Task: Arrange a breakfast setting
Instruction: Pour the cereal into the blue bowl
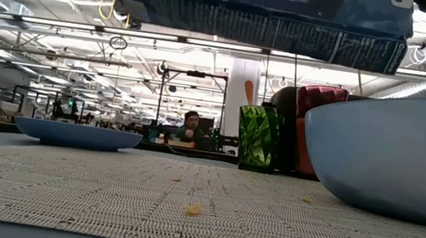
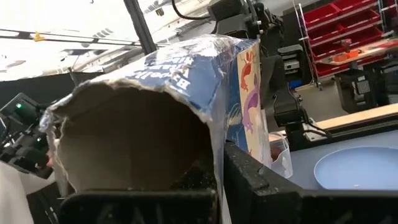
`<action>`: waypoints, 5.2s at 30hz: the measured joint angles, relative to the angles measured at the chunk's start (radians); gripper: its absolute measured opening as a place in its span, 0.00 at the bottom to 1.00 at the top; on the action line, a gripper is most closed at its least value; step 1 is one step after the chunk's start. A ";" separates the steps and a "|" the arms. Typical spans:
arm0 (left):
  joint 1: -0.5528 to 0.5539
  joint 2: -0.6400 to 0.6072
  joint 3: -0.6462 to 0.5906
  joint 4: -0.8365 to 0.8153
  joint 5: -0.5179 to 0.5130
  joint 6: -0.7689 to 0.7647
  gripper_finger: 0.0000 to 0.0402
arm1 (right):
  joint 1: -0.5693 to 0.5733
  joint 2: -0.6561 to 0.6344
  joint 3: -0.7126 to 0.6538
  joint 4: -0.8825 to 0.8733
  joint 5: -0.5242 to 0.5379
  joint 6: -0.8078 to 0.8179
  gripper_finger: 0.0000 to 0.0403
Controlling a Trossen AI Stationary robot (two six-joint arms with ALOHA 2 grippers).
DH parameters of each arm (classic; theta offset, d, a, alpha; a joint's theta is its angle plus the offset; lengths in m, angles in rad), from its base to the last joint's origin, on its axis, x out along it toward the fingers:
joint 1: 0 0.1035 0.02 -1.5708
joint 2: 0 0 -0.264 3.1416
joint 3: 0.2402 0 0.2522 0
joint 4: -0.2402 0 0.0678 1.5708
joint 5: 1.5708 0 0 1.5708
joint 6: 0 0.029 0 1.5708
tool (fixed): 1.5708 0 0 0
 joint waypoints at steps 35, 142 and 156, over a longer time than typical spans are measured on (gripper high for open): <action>-0.002 0.074 -0.001 -0.179 -0.001 0.009 0.69 | -0.006 0.154 0.161 -0.043 -0.012 -0.024 0.00; -0.006 0.318 -0.001 0.393 -0.183 0.045 0.43 | -0.029 0.132 0.161 -0.182 0.049 0.003 0.02; -0.007 0.314 -0.002 0.382 -0.180 0.046 0.23 | -0.029 0.129 0.161 -0.178 0.043 -0.018 0.15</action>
